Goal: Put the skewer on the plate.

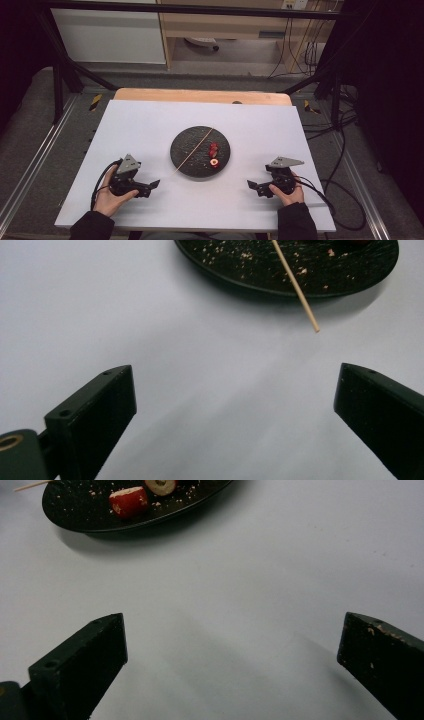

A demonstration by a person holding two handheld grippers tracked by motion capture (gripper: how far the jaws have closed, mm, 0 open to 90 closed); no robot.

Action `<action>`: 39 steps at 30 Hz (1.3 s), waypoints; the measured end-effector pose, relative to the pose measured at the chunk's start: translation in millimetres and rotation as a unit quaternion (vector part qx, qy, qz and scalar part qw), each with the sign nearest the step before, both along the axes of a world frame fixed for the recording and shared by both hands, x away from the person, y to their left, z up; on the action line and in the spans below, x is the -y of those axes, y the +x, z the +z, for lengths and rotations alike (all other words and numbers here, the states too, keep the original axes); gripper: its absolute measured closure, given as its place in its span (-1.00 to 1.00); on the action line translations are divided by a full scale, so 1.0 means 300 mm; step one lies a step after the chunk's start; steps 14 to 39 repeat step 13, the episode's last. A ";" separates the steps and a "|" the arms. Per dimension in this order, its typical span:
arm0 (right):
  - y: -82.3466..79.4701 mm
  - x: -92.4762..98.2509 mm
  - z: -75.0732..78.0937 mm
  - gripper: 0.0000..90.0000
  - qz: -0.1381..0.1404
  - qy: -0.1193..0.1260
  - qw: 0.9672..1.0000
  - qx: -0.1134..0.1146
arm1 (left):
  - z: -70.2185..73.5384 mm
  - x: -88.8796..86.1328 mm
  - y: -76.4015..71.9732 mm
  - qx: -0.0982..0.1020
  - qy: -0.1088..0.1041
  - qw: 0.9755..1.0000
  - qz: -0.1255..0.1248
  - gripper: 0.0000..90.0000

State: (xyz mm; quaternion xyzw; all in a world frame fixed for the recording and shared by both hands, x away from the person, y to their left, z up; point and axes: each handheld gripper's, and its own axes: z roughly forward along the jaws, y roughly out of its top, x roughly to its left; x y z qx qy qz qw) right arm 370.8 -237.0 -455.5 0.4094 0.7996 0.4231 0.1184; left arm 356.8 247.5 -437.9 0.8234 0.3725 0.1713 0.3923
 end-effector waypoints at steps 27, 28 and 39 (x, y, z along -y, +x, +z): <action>-0.005 -0.003 -0.007 -0.99 0.005 -0.014 1.000 -0.004 | -0.028 -0.051 -0.011 -0.010 0.000 1.000 0.010 -0.96; -0.005 -0.003 -0.007 -0.99 0.005 -0.014 1.000 -0.004 | -0.028 -0.051 -0.011 -0.010 0.000 1.000 0.010 -0.96; -0.005 -0.003 -0.007 -0.99 0.005 -0.014 1.000 -0.004 | -0.028 -0.051 -0.011 -0.010 0.000 1.000 0.010 -0.96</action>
